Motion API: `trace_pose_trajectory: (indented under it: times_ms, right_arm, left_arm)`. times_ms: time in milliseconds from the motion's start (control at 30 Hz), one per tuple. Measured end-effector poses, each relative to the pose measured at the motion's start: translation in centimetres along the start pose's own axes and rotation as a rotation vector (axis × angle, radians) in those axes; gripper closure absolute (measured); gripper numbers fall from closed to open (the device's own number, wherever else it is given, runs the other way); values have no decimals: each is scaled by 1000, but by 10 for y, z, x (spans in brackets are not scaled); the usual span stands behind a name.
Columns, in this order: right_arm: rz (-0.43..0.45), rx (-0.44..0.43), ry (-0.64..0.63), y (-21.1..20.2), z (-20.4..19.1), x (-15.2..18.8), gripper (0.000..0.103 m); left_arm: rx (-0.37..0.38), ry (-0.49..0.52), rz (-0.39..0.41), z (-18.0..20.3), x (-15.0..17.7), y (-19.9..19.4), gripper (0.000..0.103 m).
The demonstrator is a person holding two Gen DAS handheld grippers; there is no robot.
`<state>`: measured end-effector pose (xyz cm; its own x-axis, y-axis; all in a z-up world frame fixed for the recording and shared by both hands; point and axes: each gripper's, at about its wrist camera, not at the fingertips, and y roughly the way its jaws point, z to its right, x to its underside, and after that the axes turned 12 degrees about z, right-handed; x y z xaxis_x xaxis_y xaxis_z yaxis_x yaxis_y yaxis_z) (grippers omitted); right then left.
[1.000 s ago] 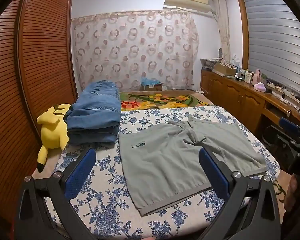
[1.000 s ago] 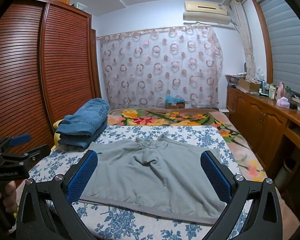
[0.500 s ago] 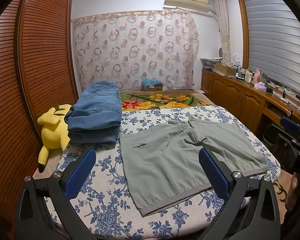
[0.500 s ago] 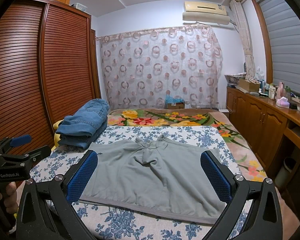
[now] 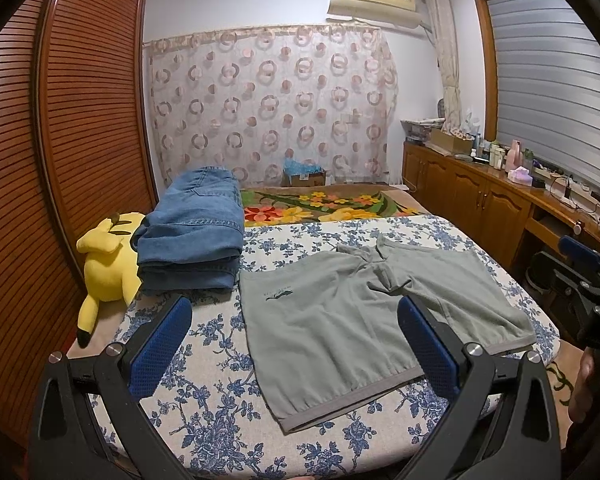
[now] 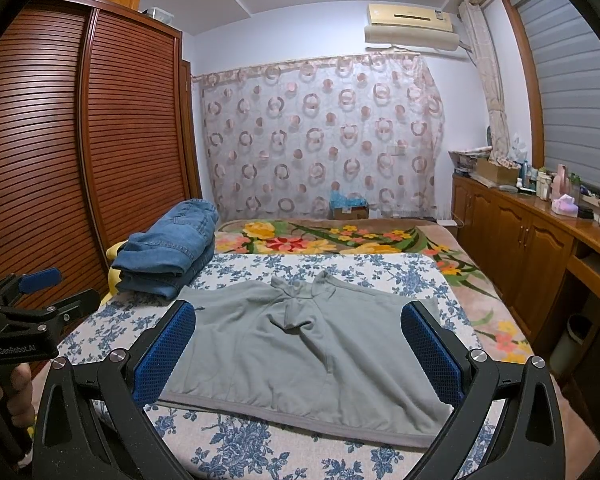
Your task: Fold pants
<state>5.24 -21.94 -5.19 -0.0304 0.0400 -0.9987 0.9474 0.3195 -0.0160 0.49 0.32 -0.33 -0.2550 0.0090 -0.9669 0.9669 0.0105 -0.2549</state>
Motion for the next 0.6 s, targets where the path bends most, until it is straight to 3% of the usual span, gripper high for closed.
trace_pose_trajectory:
  times_ms: [600]
  right_arm:
    - [5, 0, 2, -1, 0, 0, 1]
  left_arm:
    - [-1, 3, 6, 1, -2, -3, 0]
